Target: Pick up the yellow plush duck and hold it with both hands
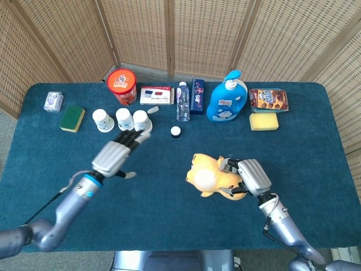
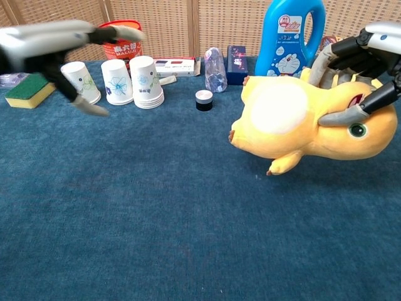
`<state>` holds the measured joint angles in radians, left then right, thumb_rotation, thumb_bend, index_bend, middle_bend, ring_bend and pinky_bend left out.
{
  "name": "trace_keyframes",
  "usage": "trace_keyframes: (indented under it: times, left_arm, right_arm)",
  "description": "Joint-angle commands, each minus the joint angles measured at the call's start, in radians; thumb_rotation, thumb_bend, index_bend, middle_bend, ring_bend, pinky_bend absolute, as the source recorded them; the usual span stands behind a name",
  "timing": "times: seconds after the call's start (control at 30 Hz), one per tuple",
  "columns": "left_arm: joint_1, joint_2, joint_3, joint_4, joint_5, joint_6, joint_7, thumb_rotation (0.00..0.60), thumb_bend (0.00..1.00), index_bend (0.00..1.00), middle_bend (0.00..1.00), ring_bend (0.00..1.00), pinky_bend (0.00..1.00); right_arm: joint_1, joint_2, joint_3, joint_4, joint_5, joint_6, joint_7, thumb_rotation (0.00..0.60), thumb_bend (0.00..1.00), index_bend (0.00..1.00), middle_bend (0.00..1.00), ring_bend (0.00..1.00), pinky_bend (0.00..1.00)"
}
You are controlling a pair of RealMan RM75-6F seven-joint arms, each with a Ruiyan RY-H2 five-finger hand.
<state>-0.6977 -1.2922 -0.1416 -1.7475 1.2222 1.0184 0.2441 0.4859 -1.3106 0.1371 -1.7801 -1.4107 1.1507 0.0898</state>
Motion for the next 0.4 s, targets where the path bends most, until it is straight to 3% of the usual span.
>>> trace_keyframes:
  times: [0.03, 0.4]
  left_arm:
    - [0.087, 0.108, 0.039, -0.066, -0.031, 0.080, 0.019, 0.600, 0.01, 0.00, 0.00, 0.00, 0.02]
    - [0.298, 0.194, 0.130, 0.021, 0.012, 0.274, -0.093, 0.600, 0.01, 0.00, 0.00, 0.00, 0.01]
  right_arm:
    - [-0.002, 0.000, 0.000, 0.000, -0.002, 0.003, 0.004, 0.600, 0.33, 0.75, 0.78, 0.62, 0.80]
    - [-0.006, -0.004, 0.002, 0.012, -0.001, 0.014, 0.002, 0.600, 0.33, 0.75, 0.78, 0.62, 0.80]
